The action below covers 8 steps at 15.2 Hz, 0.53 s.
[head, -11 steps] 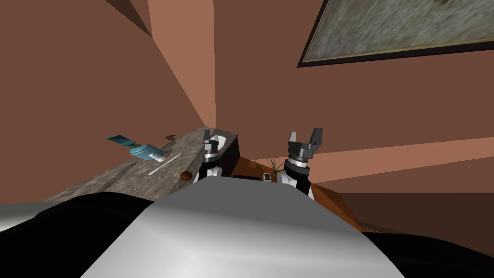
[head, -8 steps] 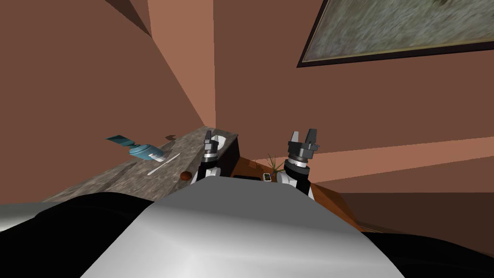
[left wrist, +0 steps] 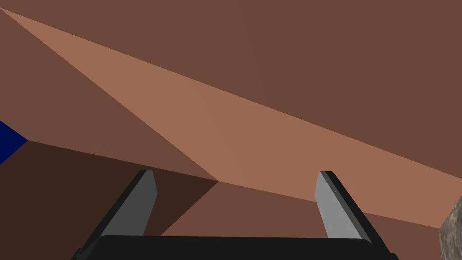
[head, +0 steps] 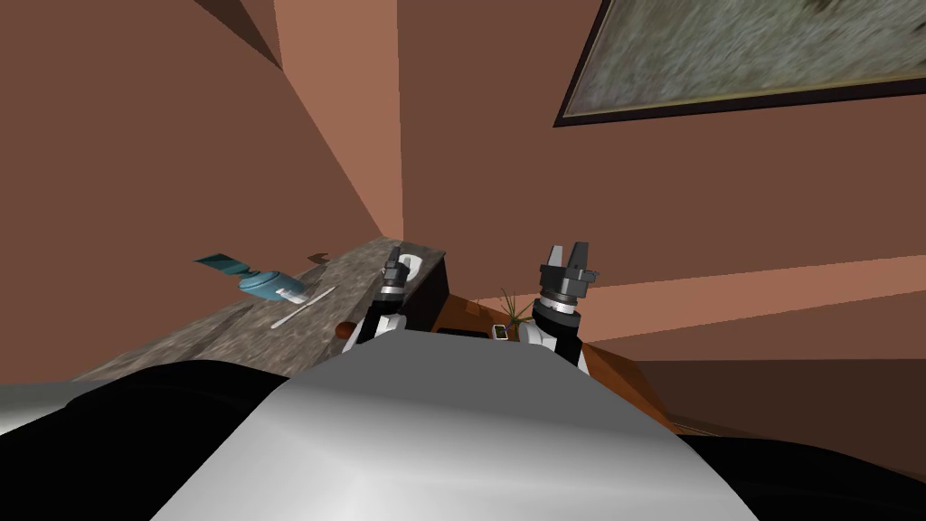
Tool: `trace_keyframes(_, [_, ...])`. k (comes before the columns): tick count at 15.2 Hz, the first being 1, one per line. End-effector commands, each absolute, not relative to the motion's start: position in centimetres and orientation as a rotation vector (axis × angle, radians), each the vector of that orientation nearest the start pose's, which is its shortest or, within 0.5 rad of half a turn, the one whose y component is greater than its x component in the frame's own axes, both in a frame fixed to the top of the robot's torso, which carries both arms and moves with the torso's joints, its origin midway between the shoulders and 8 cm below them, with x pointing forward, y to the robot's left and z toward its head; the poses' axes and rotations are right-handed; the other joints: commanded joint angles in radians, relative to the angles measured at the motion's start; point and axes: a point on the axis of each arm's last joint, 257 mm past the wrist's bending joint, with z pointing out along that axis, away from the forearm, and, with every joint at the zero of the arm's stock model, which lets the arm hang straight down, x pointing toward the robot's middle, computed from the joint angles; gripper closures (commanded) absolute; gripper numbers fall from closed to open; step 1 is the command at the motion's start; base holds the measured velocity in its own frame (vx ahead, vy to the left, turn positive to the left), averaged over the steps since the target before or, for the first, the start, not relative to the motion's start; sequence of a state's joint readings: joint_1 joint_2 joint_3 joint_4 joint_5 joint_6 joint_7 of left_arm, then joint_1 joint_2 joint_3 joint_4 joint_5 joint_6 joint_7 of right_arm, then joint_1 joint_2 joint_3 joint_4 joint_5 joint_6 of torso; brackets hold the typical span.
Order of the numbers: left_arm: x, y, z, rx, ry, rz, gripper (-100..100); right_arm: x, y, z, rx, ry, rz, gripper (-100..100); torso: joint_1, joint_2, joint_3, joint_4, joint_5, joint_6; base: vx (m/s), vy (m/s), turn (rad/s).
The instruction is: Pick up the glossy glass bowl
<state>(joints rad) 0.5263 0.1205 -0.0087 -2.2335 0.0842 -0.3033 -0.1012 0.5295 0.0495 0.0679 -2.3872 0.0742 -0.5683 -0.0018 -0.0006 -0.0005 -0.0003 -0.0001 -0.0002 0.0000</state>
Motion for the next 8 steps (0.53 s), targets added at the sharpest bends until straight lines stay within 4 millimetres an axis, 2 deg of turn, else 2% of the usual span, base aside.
trace_keyframes(1, [38.1, 28.9, -5.9, -0.823, 0.922, -1.179, -100, 30.9, -25.2, 7.4, 0.535, 0.507, 1.34, 0, 0.0, 0.0, 0.0, 0.0, 0.0, 0.0, 0.007, -0.011, -0.006])
trace_keyframes(8, [39.0, 30.2, -8.4, -0.908, 1.03, -1.145, -100, 30.9, -25.2, 7.4, 0.535, 0.507, 1.34, 0, 0.0, 0.0, 0.0, 0.0, 0.0, 0.0, 0.007, -0.009, -0.005])
